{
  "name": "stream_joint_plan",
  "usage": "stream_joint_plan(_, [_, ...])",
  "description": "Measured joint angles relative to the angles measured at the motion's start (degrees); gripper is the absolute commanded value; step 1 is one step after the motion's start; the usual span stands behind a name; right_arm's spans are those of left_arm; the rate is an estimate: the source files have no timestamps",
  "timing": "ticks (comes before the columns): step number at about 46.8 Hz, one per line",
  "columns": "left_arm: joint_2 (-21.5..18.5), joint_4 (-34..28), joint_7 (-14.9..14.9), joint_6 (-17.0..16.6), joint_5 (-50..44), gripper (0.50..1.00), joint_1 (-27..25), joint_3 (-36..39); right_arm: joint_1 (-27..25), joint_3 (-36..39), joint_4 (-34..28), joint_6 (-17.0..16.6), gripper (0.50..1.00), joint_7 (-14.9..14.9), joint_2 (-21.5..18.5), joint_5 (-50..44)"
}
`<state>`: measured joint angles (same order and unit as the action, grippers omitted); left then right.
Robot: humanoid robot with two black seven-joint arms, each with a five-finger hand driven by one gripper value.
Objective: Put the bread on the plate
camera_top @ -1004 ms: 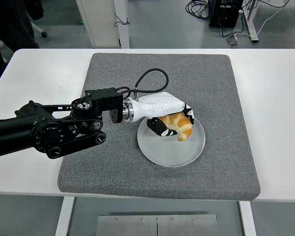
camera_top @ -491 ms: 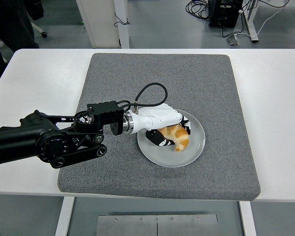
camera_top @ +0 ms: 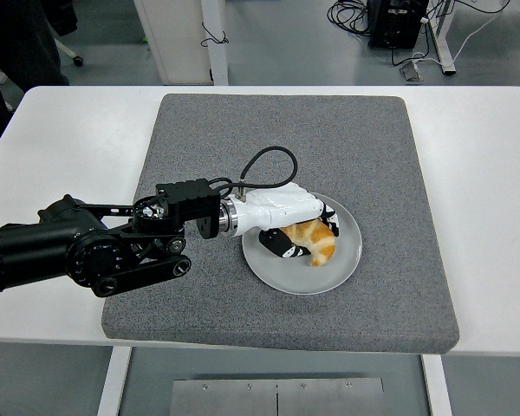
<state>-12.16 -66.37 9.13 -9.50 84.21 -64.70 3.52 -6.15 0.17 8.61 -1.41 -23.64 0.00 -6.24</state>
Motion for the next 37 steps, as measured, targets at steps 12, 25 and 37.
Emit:
stream_joint_plan(12, [-0.1,0.0,0.2,0.0,0.1,0.766,0.0,0.1,0.0,0.0,0.0,0.0,1.0,0.0,0.0,0.0])
stream_joint_plan(25, [-0.1,-0.1,1.6,0.0,-0.9,0.861,0.1,-0.2,0.0,0.0,0.0,0.0,1.0,0.0,0.0,0.0])
stream_joint_plan(37, [-0.7,-0.2,4.7,0.6,-1.0,0.895,-0.2,-0.5,0.0,0.0,0.0,0.0,1.0,0.0,0.0,0.0])
